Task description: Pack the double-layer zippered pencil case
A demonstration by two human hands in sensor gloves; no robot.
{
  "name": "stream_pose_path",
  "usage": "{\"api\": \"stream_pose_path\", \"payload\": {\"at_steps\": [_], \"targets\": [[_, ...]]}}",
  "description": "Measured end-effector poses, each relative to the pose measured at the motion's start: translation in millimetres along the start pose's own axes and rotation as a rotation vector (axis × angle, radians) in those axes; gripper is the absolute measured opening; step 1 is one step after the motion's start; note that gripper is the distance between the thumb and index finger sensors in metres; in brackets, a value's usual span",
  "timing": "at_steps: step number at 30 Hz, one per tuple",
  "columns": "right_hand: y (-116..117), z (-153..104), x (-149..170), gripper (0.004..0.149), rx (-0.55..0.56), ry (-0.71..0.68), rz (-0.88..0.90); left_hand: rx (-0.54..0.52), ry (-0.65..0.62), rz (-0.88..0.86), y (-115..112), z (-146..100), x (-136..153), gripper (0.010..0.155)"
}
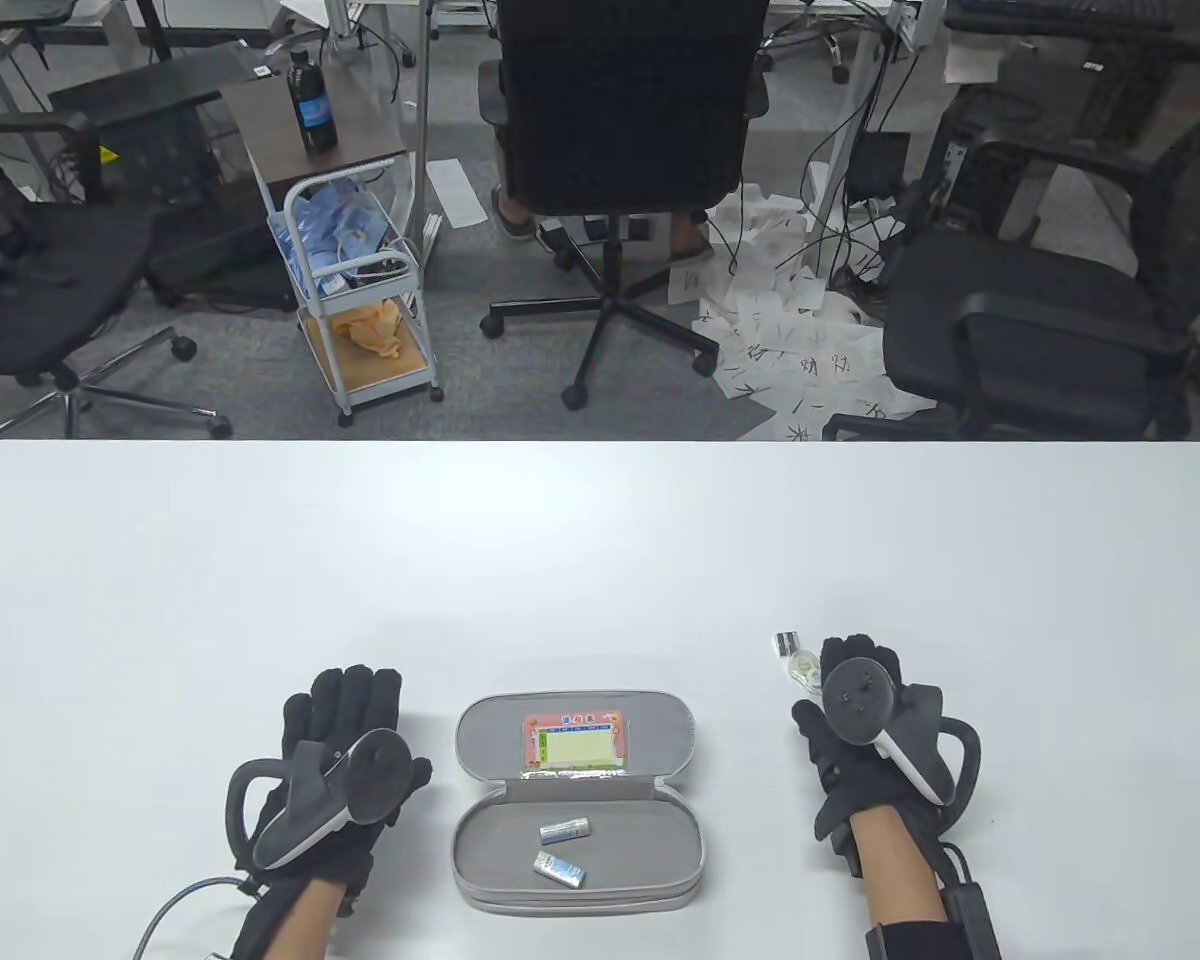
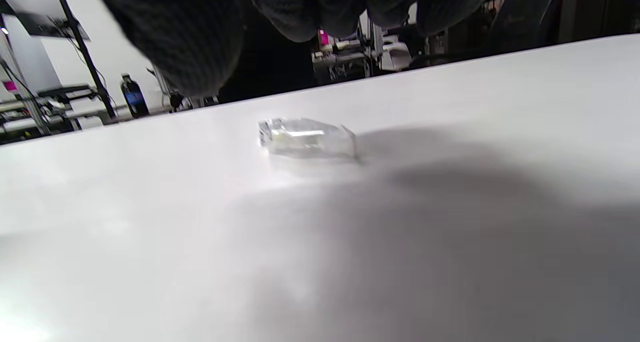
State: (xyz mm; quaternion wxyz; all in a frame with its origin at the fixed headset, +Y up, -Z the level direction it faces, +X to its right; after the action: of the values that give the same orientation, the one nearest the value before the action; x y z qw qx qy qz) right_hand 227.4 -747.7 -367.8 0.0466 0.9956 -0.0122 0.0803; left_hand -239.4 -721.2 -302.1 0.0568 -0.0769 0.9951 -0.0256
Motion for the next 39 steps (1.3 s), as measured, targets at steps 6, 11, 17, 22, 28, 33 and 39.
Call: {"api": "stream_pose_path", "payload": {"at_steps": [6, 11, 17, 22, 28, 33, 39], "targets": [[13.3, 33.1, -4.3, 0.074, -0.101, 0.061, -0.107, 0.016, 0.006, -0.014, -2.6, 1.3, 3.1, 0.090], [21.1, 43.6, -2.3, 0.069, -0.157, 0.074, -0.152, 0.032, 0.006, -0.025, -5.2, 2.8, 3.7, 0.090], [20.7, 46.5, -1.5, 0.056, -0.152, 0.047, -0.217, 0.054, 0.006, -0.040, -9.0, 4.5, 6.4, 0.090], [20.9, 43.5, -2.9, 0.053, -0.128, 0.026, -0.238, 0.048, 0.006, -0.037, -7.5, 3.9, 6.4, 0.090], [15.0, 29.5, 2.2, 0.051, -0.063, -0.048, -0.288, 0.047, 0.002, -0.035, -8.0, 4.0, 5.9, 0.090], [-12.8, 9.6, -5.0, 0.051, 0.072, -0.184, -0.114, 0.047, 0.003, -0.039, -7.7, 4.0, 6.0, 0.090], [-46.8, -35.5, -75.4, 0.052, 0.191, -0.475, -0.092, 0.053, 0.000, -0.028, -8.6, 3.6, 4.8, 0.089]]}}
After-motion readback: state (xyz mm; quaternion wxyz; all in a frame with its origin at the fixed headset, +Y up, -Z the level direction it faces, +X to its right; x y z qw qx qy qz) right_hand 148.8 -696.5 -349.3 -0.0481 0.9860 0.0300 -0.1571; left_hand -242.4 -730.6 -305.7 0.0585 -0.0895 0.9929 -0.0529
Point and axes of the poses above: the tracker on the back of each hand, its own x axis roughly to the little-finger side, its own z axis roughly from the wrist to the fingertips, y = z × x, the point moved 1 cm from there along z, roughly from the wrist to the fingertips, and after that the axes turned 10 degrees about -z, right-handed, at the moved point
